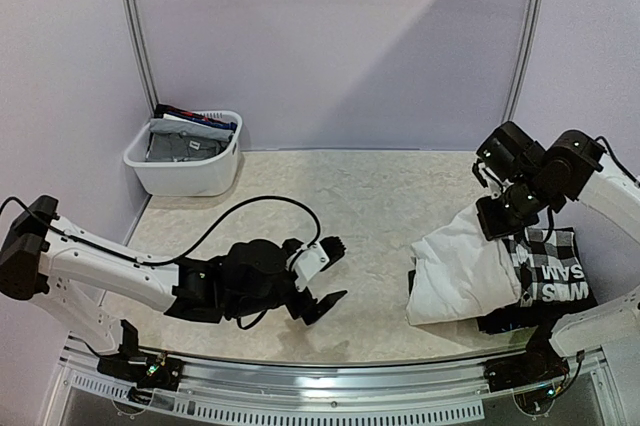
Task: Fold and stack the mixed laundry pile
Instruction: Place the square-folded T-shirt at the corner of the board.
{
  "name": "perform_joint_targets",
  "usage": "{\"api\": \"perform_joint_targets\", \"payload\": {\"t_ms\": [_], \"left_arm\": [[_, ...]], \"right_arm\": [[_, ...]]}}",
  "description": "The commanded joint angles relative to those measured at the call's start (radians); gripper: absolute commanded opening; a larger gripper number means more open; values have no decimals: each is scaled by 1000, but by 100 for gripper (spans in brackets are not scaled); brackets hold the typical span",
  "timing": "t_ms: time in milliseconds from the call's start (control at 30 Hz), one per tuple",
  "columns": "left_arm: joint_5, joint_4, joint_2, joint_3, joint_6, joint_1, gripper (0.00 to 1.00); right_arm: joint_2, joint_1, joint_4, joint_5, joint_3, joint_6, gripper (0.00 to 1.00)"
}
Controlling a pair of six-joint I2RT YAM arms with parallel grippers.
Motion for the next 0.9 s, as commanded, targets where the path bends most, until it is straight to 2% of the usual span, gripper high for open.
{"api": "perform_joint_targets", "payload": {"t_ms": [0,333,500,667,867], "left_arm": [[-4,32,-17,-22,4,18,93],[35,60,-2,-35,1,35,92],[41,59,-2,-35,-3,40,92],[47,59,3,-30,-5,43,92],[67,65,28,-20,-13,44,92]], "right_arm": [[-87,6,-174,88,106,19,0],[-269,7,-366,214,204,81,0],[-380,7,-369,176,239,71,0],[-456,7,-369,172,198,71,0],[-494,6,-369,302,109,159,0]]}}
